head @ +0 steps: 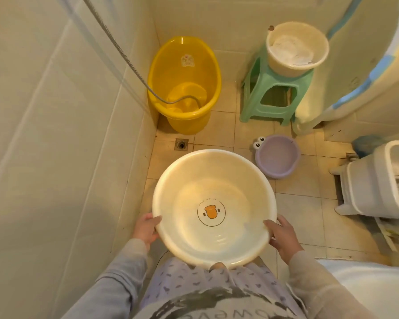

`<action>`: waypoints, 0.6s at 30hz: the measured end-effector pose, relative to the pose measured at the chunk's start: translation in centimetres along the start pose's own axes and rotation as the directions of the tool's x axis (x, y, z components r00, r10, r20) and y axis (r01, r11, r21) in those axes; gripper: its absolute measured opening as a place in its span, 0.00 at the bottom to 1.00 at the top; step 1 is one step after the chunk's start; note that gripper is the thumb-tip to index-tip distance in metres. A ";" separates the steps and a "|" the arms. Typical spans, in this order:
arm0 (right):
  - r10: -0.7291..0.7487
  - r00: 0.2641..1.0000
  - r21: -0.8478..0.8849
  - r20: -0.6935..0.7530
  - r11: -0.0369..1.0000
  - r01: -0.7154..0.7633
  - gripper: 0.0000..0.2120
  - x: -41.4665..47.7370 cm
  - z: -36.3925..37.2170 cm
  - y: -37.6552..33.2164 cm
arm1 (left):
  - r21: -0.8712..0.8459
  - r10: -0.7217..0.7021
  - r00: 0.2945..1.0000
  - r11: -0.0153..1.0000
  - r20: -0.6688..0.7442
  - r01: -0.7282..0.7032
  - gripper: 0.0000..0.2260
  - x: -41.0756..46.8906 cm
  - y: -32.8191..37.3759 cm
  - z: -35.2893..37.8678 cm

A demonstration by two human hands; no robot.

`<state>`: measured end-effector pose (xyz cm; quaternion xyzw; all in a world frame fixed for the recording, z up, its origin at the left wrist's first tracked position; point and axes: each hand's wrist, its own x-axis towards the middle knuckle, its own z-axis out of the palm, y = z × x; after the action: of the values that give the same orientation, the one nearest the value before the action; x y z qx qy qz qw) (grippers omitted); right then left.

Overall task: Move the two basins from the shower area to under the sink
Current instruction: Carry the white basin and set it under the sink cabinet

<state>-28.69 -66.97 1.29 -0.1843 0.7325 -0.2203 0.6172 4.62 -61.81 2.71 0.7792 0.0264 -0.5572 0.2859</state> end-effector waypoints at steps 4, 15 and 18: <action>-0.043 0.999 0.061 0.009 0.997 0.042 0.16 -0.3 -0.4 -0.8 | -0.023 0.057 0.998 0.998 0.036 -0.056 0.18 0.4 1.2 0.9; -0.061 0.970 0.392 -0.237 0.907 0.153 0.19 -3.6 -3.4 1.2 | 0.211 0.133 0.943 0.956 0.306 -0.204 0.09 0.8 7.7 7.8; 0.004 0.939 0.511 -0.343 0.840 0.183 0.19 -5.8 -3.1 3.9 | 0.353 0.122 0.905 0.893 0.407 -0.279 0.10 0.6 9.2 10.0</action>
<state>-30.78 -60.26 4.32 0.0000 0.7250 -0.4724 0.5011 -0.35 -74.35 3.86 0.6989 -0.2258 -0.6555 0.1759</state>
